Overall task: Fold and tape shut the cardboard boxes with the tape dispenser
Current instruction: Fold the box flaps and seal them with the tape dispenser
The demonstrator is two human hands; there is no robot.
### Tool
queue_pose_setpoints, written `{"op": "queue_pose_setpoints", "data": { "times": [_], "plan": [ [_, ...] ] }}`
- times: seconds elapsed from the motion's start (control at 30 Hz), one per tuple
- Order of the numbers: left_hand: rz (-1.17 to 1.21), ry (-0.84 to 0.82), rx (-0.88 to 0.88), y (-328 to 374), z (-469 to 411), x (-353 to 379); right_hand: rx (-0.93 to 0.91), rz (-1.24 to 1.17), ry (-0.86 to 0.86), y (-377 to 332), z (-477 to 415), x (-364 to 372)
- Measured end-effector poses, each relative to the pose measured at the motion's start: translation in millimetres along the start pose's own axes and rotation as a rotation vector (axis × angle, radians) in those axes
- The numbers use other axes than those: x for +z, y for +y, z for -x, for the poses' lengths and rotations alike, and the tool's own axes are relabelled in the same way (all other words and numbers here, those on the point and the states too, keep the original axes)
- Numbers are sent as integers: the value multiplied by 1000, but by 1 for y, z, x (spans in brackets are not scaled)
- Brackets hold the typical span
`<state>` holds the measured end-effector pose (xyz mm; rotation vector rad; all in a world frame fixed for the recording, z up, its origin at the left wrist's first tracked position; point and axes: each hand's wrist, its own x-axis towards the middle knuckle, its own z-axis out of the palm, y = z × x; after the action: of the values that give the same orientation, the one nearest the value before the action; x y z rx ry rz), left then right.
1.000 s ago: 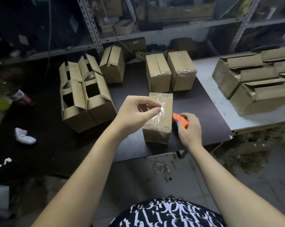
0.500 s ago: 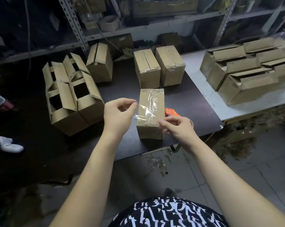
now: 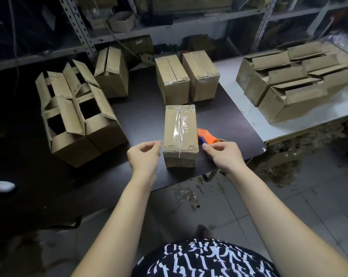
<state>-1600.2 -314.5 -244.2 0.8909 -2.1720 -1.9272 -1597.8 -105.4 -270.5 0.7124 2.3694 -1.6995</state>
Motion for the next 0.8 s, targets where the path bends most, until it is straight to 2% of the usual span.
{"op": "queue_pose_setpoints", "data": {
  "times": [0.2, 0.43, 0.63, 0.8],
  "plan": [
    [15, -8, -81, -6, -12, -2, 14, -2, 45, 1, -10, 3],
    [18, -37, -116, -14, -20, 1, 107, -36, 10, 10, -22, 8],
    [38, -82, -168, -27, -20, 5, 201, -197, -105, 19, -18, 12],
    [73, -68, -131, -39, -20, 8, 231, -336, -207, 25, -10, 21]
  ]
}}
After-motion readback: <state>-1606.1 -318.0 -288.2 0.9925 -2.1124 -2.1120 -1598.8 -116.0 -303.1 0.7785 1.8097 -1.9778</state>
